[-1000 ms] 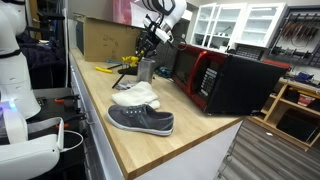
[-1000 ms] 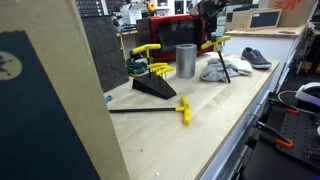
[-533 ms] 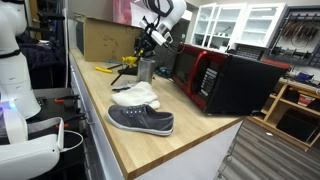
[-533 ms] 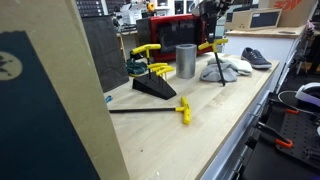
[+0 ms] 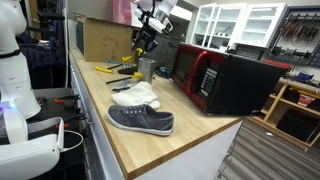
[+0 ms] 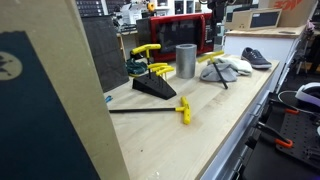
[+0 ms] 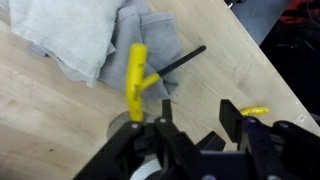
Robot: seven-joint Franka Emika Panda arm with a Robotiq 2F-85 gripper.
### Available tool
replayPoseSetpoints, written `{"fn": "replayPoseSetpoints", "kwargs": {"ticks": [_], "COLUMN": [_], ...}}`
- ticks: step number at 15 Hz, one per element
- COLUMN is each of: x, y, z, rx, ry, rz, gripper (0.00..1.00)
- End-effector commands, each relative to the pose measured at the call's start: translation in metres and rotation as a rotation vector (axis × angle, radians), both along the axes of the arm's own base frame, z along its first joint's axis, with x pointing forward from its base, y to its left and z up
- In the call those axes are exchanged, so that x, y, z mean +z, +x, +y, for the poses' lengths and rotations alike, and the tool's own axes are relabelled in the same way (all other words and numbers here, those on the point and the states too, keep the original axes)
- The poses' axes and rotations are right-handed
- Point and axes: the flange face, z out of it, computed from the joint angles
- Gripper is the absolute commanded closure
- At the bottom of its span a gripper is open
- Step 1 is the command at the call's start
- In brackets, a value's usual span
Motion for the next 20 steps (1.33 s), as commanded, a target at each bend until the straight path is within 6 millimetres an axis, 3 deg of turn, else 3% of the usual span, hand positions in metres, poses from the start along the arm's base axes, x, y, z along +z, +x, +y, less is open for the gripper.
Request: {"fn": "replayPoseSetpoints", "kwargs": {"ticks": [1,3,5,7,20], "x": [0.037,0.053,0.064,0.071,0.116], "y": [-0.015,-0.014,-0.009,0.005,0.129], "z": [-0.007,-0.007,-0.004,0.011,0.150], "rx": [0.012,0.029,0.053,0.097,0.669], "ry": [-0.067,-0.094,-0.112,-0.128,-0.170], "rz": [-0.092,-0.127,-0.158,-0.187,-0.477], "gripper": [0.15,0.01,0.00,0.00,0.00]}}
